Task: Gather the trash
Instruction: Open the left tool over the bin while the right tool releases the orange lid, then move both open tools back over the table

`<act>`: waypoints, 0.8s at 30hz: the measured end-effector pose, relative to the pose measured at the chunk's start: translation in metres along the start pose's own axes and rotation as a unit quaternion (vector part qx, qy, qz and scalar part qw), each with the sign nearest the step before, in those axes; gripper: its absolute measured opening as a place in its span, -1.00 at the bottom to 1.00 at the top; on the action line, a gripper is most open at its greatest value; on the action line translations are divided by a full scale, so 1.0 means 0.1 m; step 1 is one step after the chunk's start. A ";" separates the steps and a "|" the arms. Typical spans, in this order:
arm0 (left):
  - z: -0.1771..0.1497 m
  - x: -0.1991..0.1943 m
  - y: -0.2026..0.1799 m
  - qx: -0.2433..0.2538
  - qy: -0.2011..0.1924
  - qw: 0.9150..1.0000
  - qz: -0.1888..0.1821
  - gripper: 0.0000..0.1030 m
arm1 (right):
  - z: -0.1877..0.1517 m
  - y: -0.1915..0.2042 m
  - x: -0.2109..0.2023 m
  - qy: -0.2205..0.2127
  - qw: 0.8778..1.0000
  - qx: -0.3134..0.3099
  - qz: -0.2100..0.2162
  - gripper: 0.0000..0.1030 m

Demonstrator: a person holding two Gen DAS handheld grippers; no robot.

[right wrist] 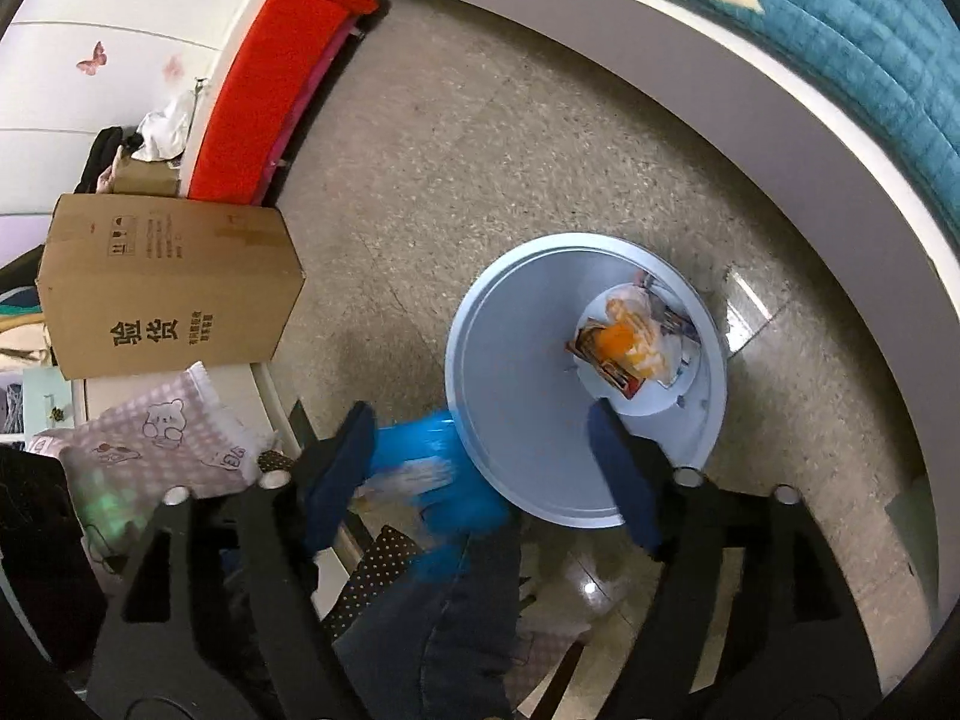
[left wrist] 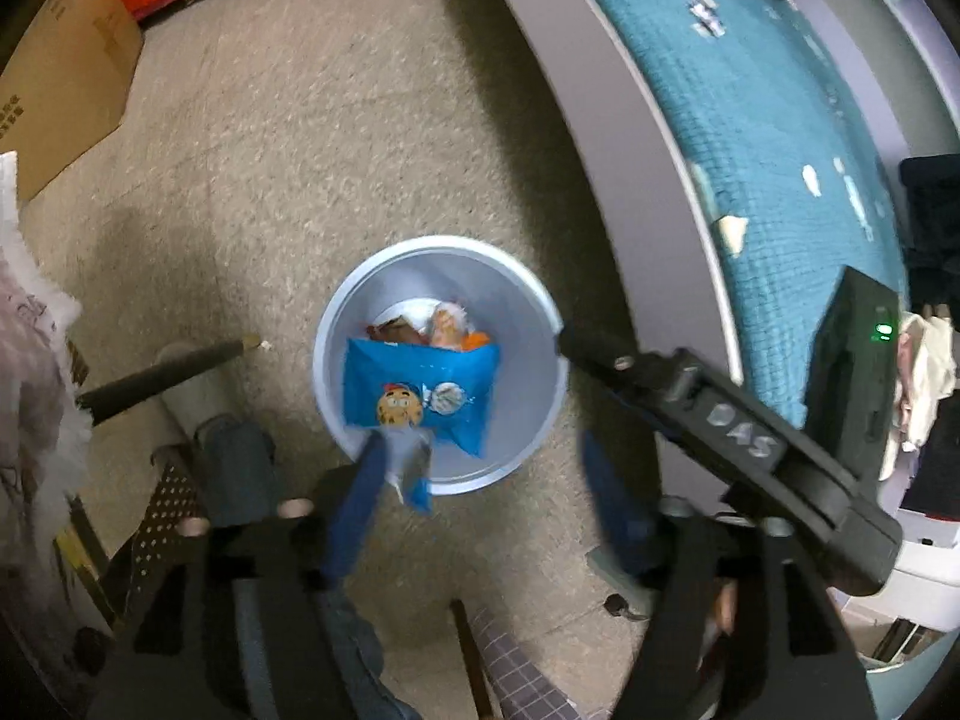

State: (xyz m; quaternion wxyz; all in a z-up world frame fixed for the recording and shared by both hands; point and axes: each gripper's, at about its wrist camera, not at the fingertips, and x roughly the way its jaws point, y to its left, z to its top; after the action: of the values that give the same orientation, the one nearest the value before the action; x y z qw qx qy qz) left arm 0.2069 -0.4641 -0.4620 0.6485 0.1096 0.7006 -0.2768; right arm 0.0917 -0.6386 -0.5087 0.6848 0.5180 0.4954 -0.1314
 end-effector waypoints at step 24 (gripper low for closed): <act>-0.70 -2.12 -0.42 0.092 -0.275 0.956 0.048 0.79 | -0.62 1.17 -1.85 -0.202 0.973 -0.107 0.022 0.88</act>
State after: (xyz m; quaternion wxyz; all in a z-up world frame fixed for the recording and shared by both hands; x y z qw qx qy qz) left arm 0.1543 -0.4176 -0.2457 0.8158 0.1215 0.4602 -0.3284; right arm 0.0511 -0.5984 -0.2884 0.8249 0.4150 0.3469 -0.1642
